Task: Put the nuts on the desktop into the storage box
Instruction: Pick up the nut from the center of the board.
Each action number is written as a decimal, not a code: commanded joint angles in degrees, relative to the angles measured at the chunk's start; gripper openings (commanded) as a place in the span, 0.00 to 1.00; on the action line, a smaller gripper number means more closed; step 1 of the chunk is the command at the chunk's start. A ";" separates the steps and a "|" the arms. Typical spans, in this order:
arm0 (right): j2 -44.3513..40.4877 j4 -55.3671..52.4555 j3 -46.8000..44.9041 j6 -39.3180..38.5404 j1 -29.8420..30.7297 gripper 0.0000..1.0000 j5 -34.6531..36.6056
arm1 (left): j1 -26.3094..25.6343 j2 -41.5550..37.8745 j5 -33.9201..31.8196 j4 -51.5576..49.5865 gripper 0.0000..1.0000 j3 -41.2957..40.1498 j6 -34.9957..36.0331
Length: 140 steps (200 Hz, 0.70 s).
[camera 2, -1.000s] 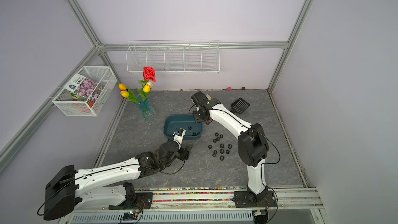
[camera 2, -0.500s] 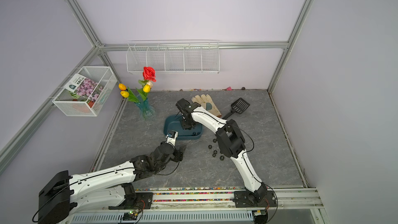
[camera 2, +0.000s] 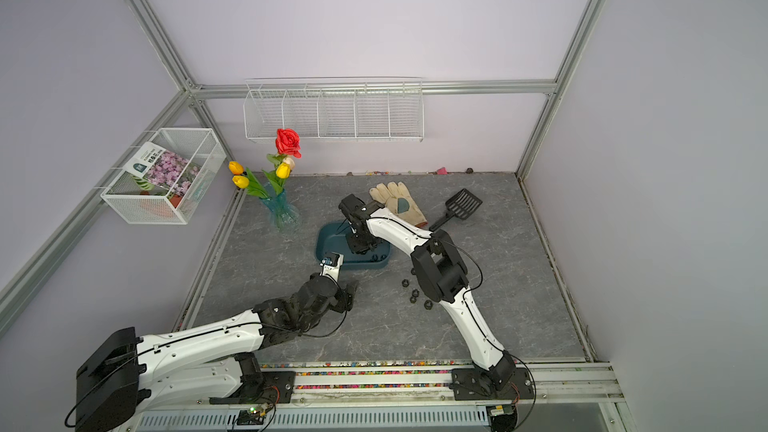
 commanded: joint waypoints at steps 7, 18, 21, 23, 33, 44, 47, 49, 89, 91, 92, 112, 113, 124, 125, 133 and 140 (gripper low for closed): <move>2.03 -0.85 0.63 -0.26 0.36 0.31 -0.56 | 0.47 0.45 0.50 1.04 0.81 -0.49 -0.78; 1.88 -1.02 0.68 -0.35 0.33 0.36 -0.45 | 0.42 0.53 0.49 0.99 0.81 -0.45 -0.78; 1.84 -1.03 0.62 -0.35 0.30 0.37 -0.39 | 0.42 0.61 0.47 0.98 0.81 -0.39 -0.78; 1.79 -1.07 0.60 -0.39 0.35 0.37 -0.34 | 0.42 0.63 0.52 0.98 0.81 -0.40 -0.78; 1.58 -1.20 0.60 -0.48 0.37 0.41 -0.17 | 0.42 0.70 0.60 0.89 0.81 -0.29 -0.70; 1.24 -1.29 0.67 -0.59 0.30 0.45 -0.10 | 0.42 0.83 0.81 0.74 0.81 -0.15 -0.58; 1.14 -1.36 0.63 -0.65 0.35 0.46 -0.01 | 0.42 0.90 0.86 0.72 0.81 -0.06 -0.61; 1.02 -1.33 0.64 -0.67 0.38 0.46 0.04 | 0.44 0.94 0.91 0.67 0.81 -0.05 -0.56; -2.04 -2.43 0.32 -0.79 0.35 0.49 1.43 | 0.42 1.20 1.57 0.38 0.81 1.00 -0.01; -2.24 -2.41 0.26 -0.77 0.31 0.49 1.61 | 0.42 1.19 1.66 0.37 0.81 1.05 0.14; -2.44 -2.42 0.25 -0.82 0.35 0.49 1.62 | 0.42 1.18 1.70 0.37 0.81 1.11 0.25; -6.22 -2.26 -1.36 -0.79 0.42 0.50 3.21 | 0.25 1.41 2.58 -0.30 0.81 2.46 1.54; -6.42 -2.26 -1.44 -0.79 0.36 0.50 3.26 | 0.20 1.46 2.60 -0.37 0.81 2.57 1.61; -8.38 -2.34 -2.34 -0.87 0.38 0.50 4.55 | -0.06 1.61 2.46 -0.67 0.81 3.40 2.23; -8.68 -2.39 -2.41 -0.87 0.34 0.50 4.63 | -0.04 1.61 2.54 -0.68 0.81 3.48 2.27; -10.36 -2.46 -3.27 -0.88 0.36 0.50 5.58 | -0.34 1.85 2.54 -0.69 0.81 4.01 2.75; -11.94 -2.57 -4.18 -0.88 0.30 0.50 6.31 | -0.47 1.93 2.57 -0.54 0.81 4.44 3.09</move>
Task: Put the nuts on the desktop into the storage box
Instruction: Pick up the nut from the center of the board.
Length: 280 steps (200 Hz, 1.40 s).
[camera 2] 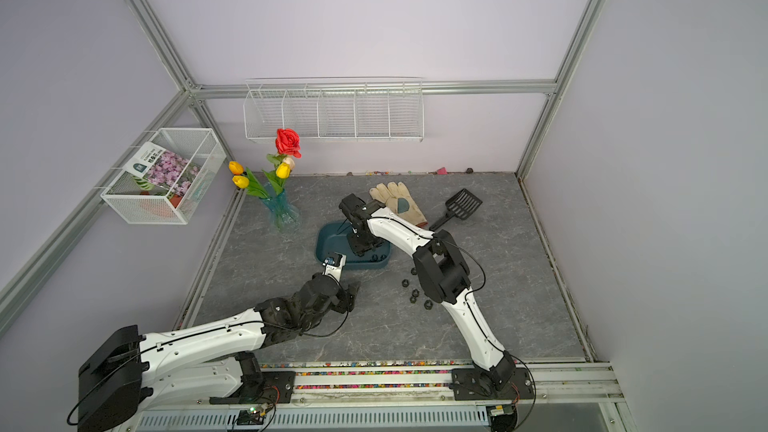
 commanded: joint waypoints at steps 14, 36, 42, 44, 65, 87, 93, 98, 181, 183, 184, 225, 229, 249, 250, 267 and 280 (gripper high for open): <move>-11.21 -1.27 -4.62 0.19 0.02 0.50 5.53 | -0.92 1.16 1.20 0.17 0.81 3.97 2.70; -16.91 -0.89 -10.01 1.39 -0.73 0.50 9.02 | -1.74 2.04 1.90 0.88 0.81 5.24 3.28; -18.50 -0.69 -11.90 1.79 -0.95 0.50 9.95 | -2.02 2.35 2.08 1.06 0.81 5.55 3.37; -18.98 -0.63 -12.44 1.91 -1.12 0.50 10.27 | -2.07 2.46 2.22 1.10 0.81 5.68 3.41; -24.32 0.06 -19.05 2.92 -2.54 0.51 12.63 | -2.71 3.85 3.05 1.89 0.81 6.70 3.75; -29.27 1.18 -26.66 3.91 -4.86 0.51 13.19 | -3.89 6.08 3.27 2.55 0.81 8.12 4.01; -30.62 1.78 -28.68 4.18 -5.63 0.51 13.10 | -4.23 6.71 3.36 2.89 0.81 8.59 4.07; -31.63 2.36 -30.53 4.34 -6.25 0.51 12.92 | -4.52 7.33 3.52 3.12 0.81 9.03 4.08; -36.43 12.39 -49.45 4.60 -15.04 0.51 8.26 | -5.93 16.21 7.14 5.94 0.81 14.26 3.47; -36.21 12.58 -49.63 4.48 -15.14 0.51 8.11 | -5.99 16.41 7.09 5.96 0.81 14.34 3.50; -36.17 12.73 -49.76 4.50 -15.14 0.51 8.06 | -6.02 16.45 7.07 5.95 0.81 14.40 3.47; -32.32 16.66 -50.67 3.92 -16.28 0.50 4.90 | -6.56 18.76 6.79 5.85 0.81 15.51 2.55; -31.93 16.82 -50.68 3.91 -16.22 0.50 4.77 | -6.57 18.80 6.78 5.82 0.81 15.60 2.47; -30.38 17.65 -50.15 3.74 -16.30 0.49 4.21 | -6.57 19.45 6.37 5.55 0.81 15.97 2.32; -30.31 17.72 -50.11 3.74 -16.34 0.49 4.22 | -6.57 19.47 6.40 5.52 0.81 16.00 2.34; -29.43 18.00 -49.96 3.62 -16.40 0.48 4.29 | -6.62 19.83 6.31 5.42 0.81 16.18 2.27; -29.03 18.33 -49.98 3.56 -16.70 0.48 4.30 | -6.62 20.09 6.25 5.33 0.81 16.38 2.28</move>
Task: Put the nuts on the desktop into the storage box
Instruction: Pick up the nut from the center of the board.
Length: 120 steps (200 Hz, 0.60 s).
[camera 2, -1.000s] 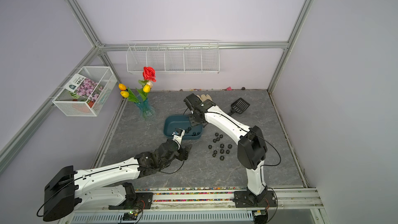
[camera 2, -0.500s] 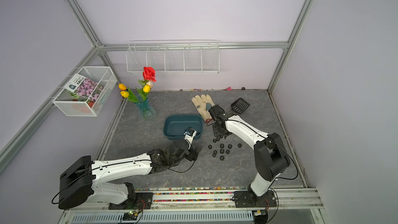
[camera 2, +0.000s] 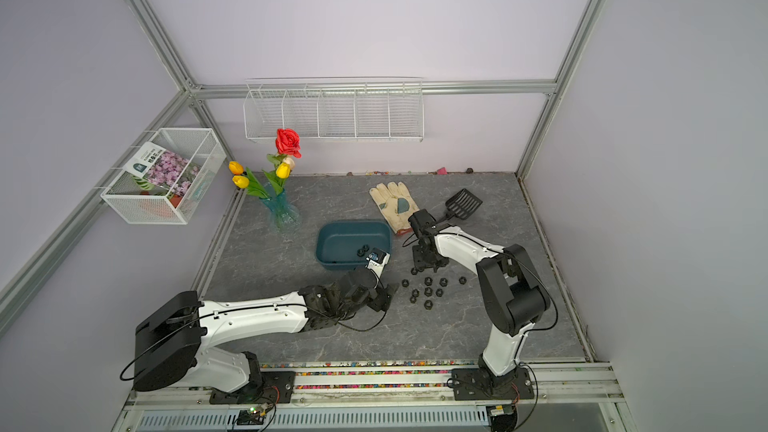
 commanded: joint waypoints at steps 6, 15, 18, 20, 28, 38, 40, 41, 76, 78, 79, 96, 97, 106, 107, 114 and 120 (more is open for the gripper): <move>1.18 1.58 0.11 -0.39 -0.77 0.48 -0.65 | -0.29 0.80 -0.16 -0.09 0.81 1.69 -0.51; 1.37 1.71 0.10 -0.43 -0.81 0.48 -0.67 | -0.31 1.02 -0.12 -0.09 0.81 1.85 -0.47; 1.45 1.76 0.08 -0.46 -0.85 0.48 -0.65 | -0.34 1.06 -0.11 -0.16 0.81 1.91 -0.47; 1.49 1.72 0.07 -0.45 -0.90 0.48 -0.65 | -0.32 1.07 -0.10 -0.18 0.81 1.87 -0.43; 1.67 1.87 0.01 -0.45 -0.97 0.47 -0.65 | -0.30 1.29 -0.11 -0.18 0.81 2.03 -0.39; 1.88 2.05 0.09 -0.55 -1.04 0.47 -0.72 | -0.33 1.34 -0.11 -0.26 0.81 2.12 -0.37; 2.03 2.13 0.14 -0.53 -1.03 0.47 -0.73 | -0.32 1.44 -0.11 -0.27 0.81 2.12 -0.38; 2.03 2.14 0.16 -0.53 -1.09 0.47 -0.74 | -0.29 1.43 -0.15 -0.27 0.81 2.12 -0.38; 3.02 2.09 0.96 -0.73 -1.19 0.45 -0.65 | -0.28 1.57 -0.20 -0.36 0.81 2.16 -0.37; 3.02 2.09 1.04 -0.71 -1.20 0.45 -0.65 | -0.33 1.53 -0.19 -0.36 0.81 2.13 -0.38; 3.05 2.12 1.05 -0.71 -1.22 0.45 -0.65 | -0.29 1.56 -0.19 -0.36 0.81 2.17 -0.38; 2.88 2.06 1.23 -0.87 -1.21 0.45 -0.60 | -0.26 1.66 -0.28 -0.36 0.81 2.28 -0.43; 2.89 2.02 1.23 -0.87 -1.22 0.45 -0.58 | -0.26 1.67 -0.28 -0.36 0.81 2.29 -0.41; 2.82 1.91 1.41 -0.89 -1.22 0.45 -0.48 | -0.29 1.71 -0.29 -0.36 0.81 2.29 -0.43; 2.82 1.86 1.41 -0.93 -1.22 0.44 -0.48 | -0.32 1.74 -0.29 -0.36 0.81 2.34 -0.40; 2.86 1.73 1.64 -0.98 -1.15 0.44 -0.41 | -0.30 1.93 -0.28 -0.36 0.81 2.43 -0.34; 2.97 1.78 1.73 -0.97 -1.15 0.44 -0.39 | -0.26 2.08 -0.28 -0.40 0.81 2.45 -0.33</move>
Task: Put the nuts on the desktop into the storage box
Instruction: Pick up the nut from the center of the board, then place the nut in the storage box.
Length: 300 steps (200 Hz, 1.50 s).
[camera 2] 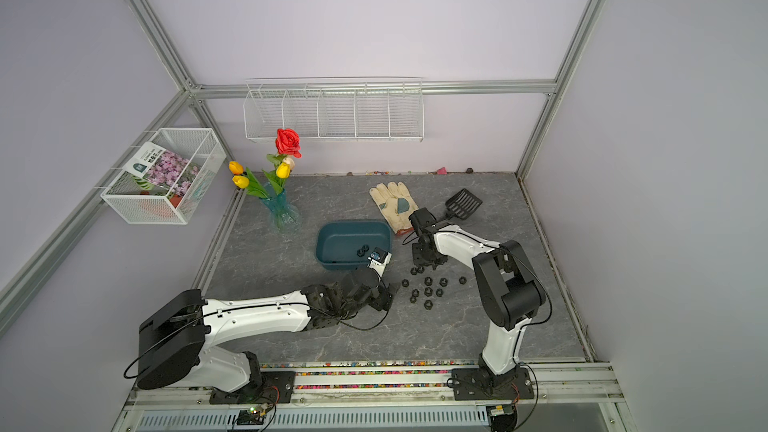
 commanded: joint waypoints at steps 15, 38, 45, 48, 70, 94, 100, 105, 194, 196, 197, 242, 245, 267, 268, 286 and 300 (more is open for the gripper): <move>1.35 -0.66 0.71 -0.75 -0.35 0.44 -0.01 | -0.21 1.33 -0.28 -0.52 0.81 1.75 -0.24; 1.96 -0.22 0.37 -0.60 -0.33 0.42 -0.08 | -0.20 1.45 -0.28 -0.51 0.81 1.80 -0.31; 2.12 -0.09 0.18 -0.65 -0.36 0.42 -0.15 | -0.20 1.47 -0.28 -0.53 0.81 1.82 -0.25; 2.18 -0.06 0.17 -0.55 -0.28 0.41 -0.17 | -0.21 1.41 -0.32 -0.53 0.81 1.80 -0.23; 2.70 0.29 -0.46 -0.33 -0.36 0.40 -0.04 | -0.21 1.46 -0.21 -0.53 0.81 1.84 -0.32; 3.04 0.56 -0.67 -0.23 -0.37 0.37 0.09 | -0.21 1.77 -0.11 -0.61 0.81 1.88 -0.26; 3.15 0.56 -0.64 -0.23 -0.38 0.36 0.18 | -0.23 1.80 -0.03 -0.62 0.81 1.92 -0.25; 3.26 0.54 -0.71 -0.22 -0.33 0.35 0.18 | -0.23 1.80 -0.09 -0.62 0.81 1.92 -0.23; 2.41 -0.71 -0.03 -0.16 -0.05 0.11 0.27 | -0.25 1.21 1.10 -0.01 0.80 1.32 0.29; 2.34 -0.83 0.11 -0.14 0.01 0.11 0.27 | -0.21 1.18 1.19 -0.01 0.81 1.23 0.34; 2.37 -0.93 0.18 -0.18 0.03 0.11 0.27 | -0.24 1.17 1.24 -0.01 0.81 1.18 0.36; 1.10 -5.58 5.66 -1.59 3.52 0.08 1.89 | -0.25 -2.58 0.76 -0.61 0.81 -1.33 1.20; 1.01 -5.92 6.15 -1.67 3.78 0.08 1.93 | -0.27 -2.94 0.56 -0.74 0.81 -1.60 1.24; 1.17 -8.24 10.45 -2.20 5.92 0.08 2.14 | -0.27 -6.06 -0.72 -1.21 0.81 -3.56 1.24; 1.22 -8.32 10.62 -2.22 6.05 0.08 2.13 | -0.23 -6.14 -0.81 -1.27 0.81 -3.67 1.25; 1.98 -10.13 14.56 -2.66 7.69 0.08 1.94 | -0.20 -8.67 -2.91 -2.29 0.81 -5.33 0.43; 3.04 -11.47 17.63 -3.03 9.05 0.08 1.91 | -0.19 -10.52 -5.68 -3.59 0.81 -6.46 -0.69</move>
